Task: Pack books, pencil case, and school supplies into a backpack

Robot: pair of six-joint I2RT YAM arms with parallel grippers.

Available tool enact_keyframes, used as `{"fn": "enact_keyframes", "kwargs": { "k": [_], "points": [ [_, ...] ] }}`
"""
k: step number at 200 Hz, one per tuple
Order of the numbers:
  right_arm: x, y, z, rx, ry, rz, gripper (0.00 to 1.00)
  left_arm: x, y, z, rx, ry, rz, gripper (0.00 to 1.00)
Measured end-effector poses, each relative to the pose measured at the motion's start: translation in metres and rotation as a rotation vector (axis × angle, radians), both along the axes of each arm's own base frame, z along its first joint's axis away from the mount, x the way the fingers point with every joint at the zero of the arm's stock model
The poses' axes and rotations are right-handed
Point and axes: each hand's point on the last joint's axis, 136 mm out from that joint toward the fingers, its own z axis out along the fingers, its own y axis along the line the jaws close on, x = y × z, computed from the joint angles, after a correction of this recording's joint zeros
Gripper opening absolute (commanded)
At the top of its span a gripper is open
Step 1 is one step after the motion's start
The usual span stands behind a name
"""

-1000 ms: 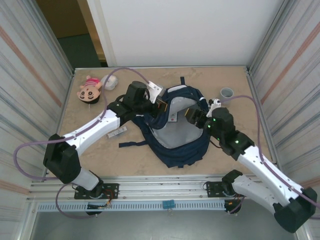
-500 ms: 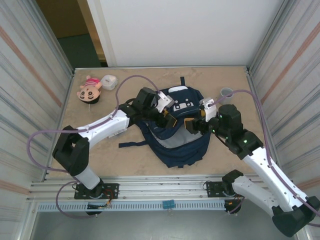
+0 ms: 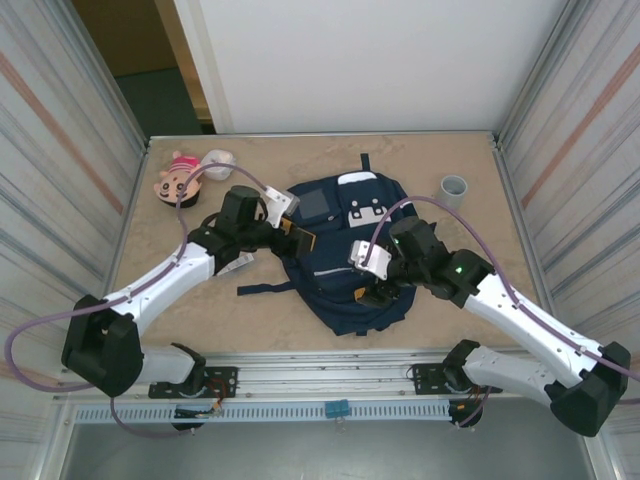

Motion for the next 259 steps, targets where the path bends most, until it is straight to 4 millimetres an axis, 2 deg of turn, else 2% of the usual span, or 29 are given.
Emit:
{"fn": "enact_keyframes", "kwargs": {
  "k": [30, 61, 99, 133, 161, 185, 196, 210, 236, 259],
  "points": [
    [-0.007, 0.006, 0.008, -0.021, -0.072, 0.092, 0.83, 0.000, 0.004, -0.008, 0.022, 0.011, 0.021, 0.77],
    [-0.014, 0.015, -0.009, -0.103, -0.084, 0.185, 0.82, 0.004, 0.009, -0.014, 0.035, 0.021, 0.063, 0.77],
    [0.012, 0.026, -0.038, -0.162, -0.110, 0.181, 0.80, 0.002, 0.016, -0.026, 0.053, 0.036, 0.096, 0.77],
    [0.034, 0.032, -0.062, -0.176, -0.104, 0.155, 0.77, -0.003, 0.030, -0.038, 0.085, 0.030, 0.136, 0.77],
    [0.038, 0.033, -0.080, -0.204, -0.094, 0.175, 0.77, 0.003, 0.055, -0.050, 0.104, 0.045, 0.200, 0.77],
    [0.036, 0.033, -0.087, -0.220, -0.095, 0.208, 0.76, 0.010, 0.071, -0.055, 0.119, 0.039, 0.234, 0.76],
    [0.035, 0.033, -0.089, -0.220, -0.101, 0.220, 0.69, 0.012, 0.073, -0.054, 0.132, 0.019, 0.222, 0.74],
    [0.036, 0.034, -0.091, -0.217, -0.104, 0.231, 0.52, 0.009, 0.072, -0.056, 0.161, -0.014, 0.166, 0.72],
    [0.041, 0.032, -0.092, -0.210, -0.104, 0.230, 0.22, 0.000, 0.066, -0.065, 0.243, -0.068, -0.007, 0.75],
    [0.039, 0.029, -0.087, -0.192, -0.094, 0.244, 0.06, 0.000, 0.060, -0.075, 0.318, -0.107, -0.157, 0.78]
  ]
}}
